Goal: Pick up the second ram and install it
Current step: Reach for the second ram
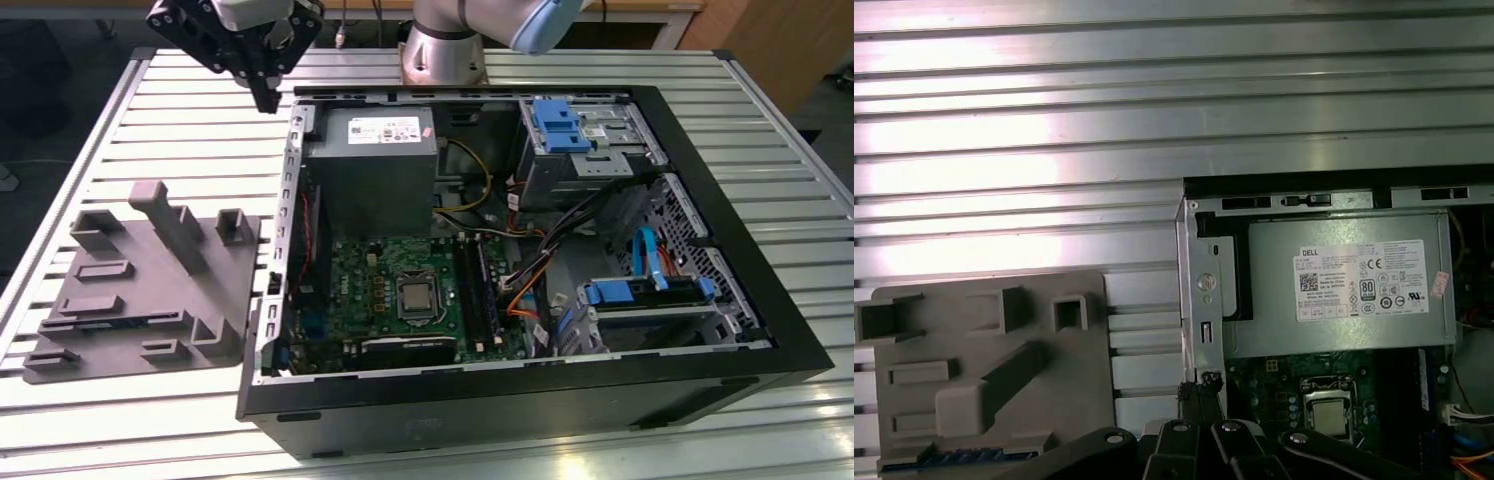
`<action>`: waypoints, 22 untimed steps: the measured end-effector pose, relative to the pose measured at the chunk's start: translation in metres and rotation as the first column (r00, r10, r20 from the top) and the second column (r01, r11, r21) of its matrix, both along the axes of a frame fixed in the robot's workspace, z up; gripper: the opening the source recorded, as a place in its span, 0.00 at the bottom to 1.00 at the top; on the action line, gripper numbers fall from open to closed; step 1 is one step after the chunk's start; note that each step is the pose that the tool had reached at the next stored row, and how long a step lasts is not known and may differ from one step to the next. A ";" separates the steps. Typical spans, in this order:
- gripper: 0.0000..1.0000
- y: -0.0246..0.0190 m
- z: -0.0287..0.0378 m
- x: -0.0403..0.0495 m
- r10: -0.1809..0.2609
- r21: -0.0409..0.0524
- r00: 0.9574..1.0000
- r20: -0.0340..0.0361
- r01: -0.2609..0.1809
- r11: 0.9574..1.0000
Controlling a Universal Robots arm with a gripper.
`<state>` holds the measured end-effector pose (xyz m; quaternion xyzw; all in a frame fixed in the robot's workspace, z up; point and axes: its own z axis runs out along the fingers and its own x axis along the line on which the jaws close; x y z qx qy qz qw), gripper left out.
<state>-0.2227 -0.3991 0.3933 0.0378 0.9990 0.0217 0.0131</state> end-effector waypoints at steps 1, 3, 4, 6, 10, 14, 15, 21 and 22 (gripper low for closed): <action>0.11 0.0000 0.0000 -0.0004 0.000 0.000 1.000 0.000 0.000 1.000; 0.11 -0.0001 0.0000 -0.0012 0.000 0.000 1.000 0.000 0.000 1.000; 0.11 -0.0001 -0.0001 -0.0017 0.000 0.000 1.000 0.000 0.000 1.000; 0.11 -0.0001 0.0000 -0.0028 0.000 0.000 1.000 0.000 0.000 1.000; 0.11 -0.0002 0.0000 -0.0049 0.000 0.000 1.000 0.000 0.000 1.000; 0.11 -0.0003 0.0000 -0.0078 0.000 0.000 1.000 0.000 0.000 1.000; 0.11 -0.0004 0.0000 -0.0086 0.001 0.000 1.000 0.000 -0.001 1.000; 0.11 -0.0006 0.0000 -0.0134 0.001 0.000 1.000 0.000 -0.001 1.000; 0.11 -0.0007 -0.0001 -0.0142 0.001 0.000 1.000 0.000 -0.001 1.000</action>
